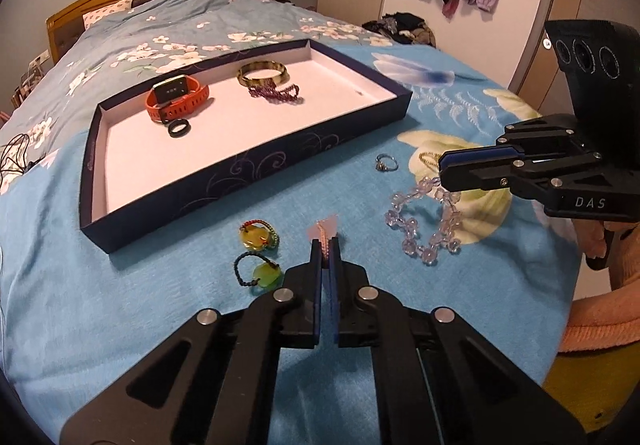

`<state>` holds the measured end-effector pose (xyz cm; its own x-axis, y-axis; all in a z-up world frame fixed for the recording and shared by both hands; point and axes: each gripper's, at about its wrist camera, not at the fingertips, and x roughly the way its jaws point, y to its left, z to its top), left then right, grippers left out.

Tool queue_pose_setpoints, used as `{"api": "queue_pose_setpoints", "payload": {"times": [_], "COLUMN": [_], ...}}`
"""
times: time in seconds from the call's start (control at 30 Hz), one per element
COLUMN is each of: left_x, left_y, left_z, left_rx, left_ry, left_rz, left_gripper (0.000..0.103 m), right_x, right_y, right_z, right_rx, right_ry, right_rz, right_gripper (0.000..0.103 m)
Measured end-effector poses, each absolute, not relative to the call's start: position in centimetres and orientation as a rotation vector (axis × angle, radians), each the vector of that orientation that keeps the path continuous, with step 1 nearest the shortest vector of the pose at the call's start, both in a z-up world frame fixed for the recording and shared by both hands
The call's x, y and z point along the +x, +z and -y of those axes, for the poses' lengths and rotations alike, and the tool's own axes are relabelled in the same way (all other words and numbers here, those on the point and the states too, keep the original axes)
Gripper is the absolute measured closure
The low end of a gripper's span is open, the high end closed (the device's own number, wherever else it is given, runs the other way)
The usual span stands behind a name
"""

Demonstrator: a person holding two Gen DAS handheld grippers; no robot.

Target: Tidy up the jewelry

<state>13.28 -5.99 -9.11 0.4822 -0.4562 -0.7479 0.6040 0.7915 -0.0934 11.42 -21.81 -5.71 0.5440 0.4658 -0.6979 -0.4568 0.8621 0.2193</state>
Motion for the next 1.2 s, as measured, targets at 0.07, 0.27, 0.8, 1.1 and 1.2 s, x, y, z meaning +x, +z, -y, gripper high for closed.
{"api": "queue_pose_setpoints", "payload": {"times": [0.07, 0.27, 0.8, 1.1, 1.2], "left_x": [13.1, 12.7, 13.4, 14.9, 15.4], "left_y": [-8.8, -7.8, -5.0, -4.0, -3.8], "left_z": [5.8, 5.2, 3.6, 3.0, 2.9], "left_rx": [0.182, 0.16, 0.139, 0.143, 0.143], "left_ry": [-0.651, -0.646, -0.601, -0.567, -0.558], "left_rz": [-0.839, -0.808, -0.746, -0.723, -0.718], "left_gripper": [0.099, 0.099, 0.099, 0.099, 0.099], "right_x": [11.4, 11.3, 12.5, 14.2, 14.9], "right_y": [-5.3, -4.1, -0.3, 1.3, 1.7], "right_z": [21.9, 22.0, 22.3, 22.4, 22.6], "right_rx": [0.023, 0.044, 0.063, 0.061, 0.065], "right_ry": [0.549, 0.551, 0.538, 0.524, 0.517], "right_rz": [-0.82, -0.786, -0.683, -0.637, -0.623], "right_gripper": [0.097, 0.097, 0.097, 0.097, 0.097]}}
